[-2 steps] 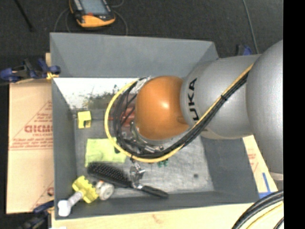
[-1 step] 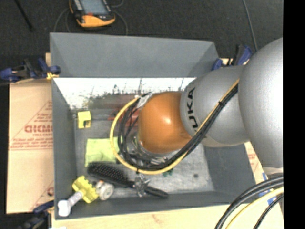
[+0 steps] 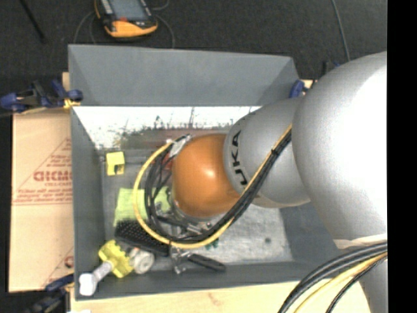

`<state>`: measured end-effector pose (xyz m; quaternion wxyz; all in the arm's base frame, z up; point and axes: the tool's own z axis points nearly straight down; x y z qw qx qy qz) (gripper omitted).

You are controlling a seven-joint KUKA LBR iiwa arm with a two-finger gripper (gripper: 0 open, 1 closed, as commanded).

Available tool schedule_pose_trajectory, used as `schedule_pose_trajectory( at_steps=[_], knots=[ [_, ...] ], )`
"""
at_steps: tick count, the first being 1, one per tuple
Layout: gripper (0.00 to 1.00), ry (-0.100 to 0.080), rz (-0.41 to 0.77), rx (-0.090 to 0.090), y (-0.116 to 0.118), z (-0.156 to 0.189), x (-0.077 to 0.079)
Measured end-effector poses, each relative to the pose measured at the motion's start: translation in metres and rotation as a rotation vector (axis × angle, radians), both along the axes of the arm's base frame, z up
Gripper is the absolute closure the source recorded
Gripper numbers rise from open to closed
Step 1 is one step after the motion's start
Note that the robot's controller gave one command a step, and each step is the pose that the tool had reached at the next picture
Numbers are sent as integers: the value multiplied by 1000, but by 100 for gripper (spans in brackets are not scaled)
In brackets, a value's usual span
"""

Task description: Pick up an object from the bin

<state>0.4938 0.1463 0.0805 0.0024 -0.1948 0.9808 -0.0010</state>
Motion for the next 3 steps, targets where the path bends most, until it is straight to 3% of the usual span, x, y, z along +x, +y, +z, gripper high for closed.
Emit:
schedule_pose_trajectory(
  at_steps=[1,3],
  knots=[
    [100,-34,125,14,-8,-3,-10],
    [100,-33,119,14,-8,-3,-10]
  ],
)
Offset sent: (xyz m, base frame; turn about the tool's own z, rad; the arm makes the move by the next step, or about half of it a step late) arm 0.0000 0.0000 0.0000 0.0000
